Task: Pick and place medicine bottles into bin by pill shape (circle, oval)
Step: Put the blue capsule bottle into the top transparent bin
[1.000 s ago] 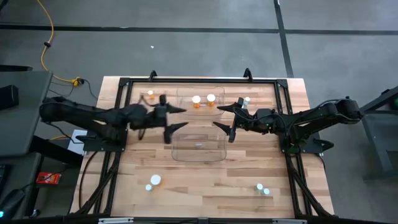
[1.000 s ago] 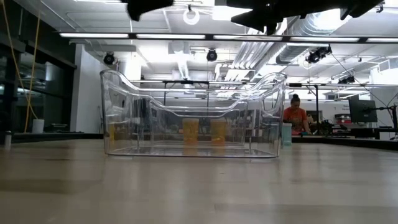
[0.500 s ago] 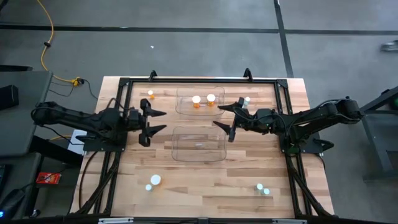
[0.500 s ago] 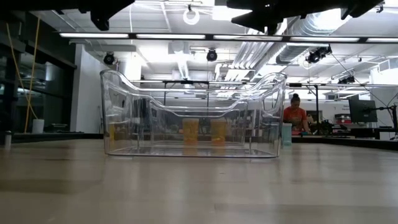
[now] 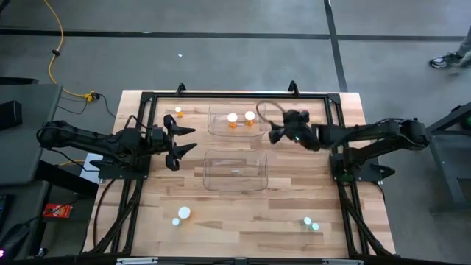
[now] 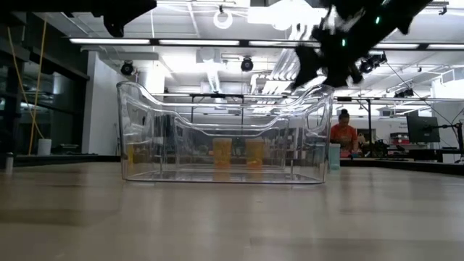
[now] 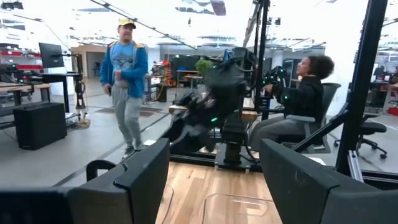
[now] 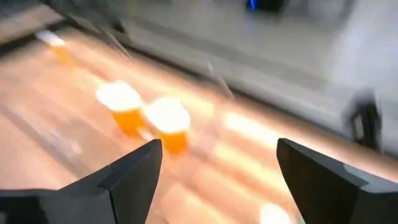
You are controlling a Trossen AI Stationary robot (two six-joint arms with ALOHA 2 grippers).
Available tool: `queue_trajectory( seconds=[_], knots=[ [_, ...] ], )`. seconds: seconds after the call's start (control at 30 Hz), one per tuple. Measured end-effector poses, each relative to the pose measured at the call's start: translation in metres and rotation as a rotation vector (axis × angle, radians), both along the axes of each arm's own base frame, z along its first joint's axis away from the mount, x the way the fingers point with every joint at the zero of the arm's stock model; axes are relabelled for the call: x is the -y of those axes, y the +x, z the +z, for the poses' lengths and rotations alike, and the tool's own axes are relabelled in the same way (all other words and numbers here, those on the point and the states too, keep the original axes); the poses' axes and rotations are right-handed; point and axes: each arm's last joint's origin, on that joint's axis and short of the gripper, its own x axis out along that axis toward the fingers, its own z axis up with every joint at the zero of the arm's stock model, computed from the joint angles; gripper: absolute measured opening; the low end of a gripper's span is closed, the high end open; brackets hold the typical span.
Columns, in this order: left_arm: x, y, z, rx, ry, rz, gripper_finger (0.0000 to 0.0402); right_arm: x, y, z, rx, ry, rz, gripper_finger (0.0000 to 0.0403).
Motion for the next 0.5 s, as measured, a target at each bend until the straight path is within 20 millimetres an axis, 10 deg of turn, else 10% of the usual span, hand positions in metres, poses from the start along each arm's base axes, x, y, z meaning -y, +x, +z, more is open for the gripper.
queue_trajectory(
  seconds=[0.5],
  knots=[
    [0.0, 0.0, 0.0, -0.003, 0.0, 0.001, 0.0239, 0.032, -0.01, -0.039, -0.138, 0.249, -0.133, 0.0311]
  ],
)
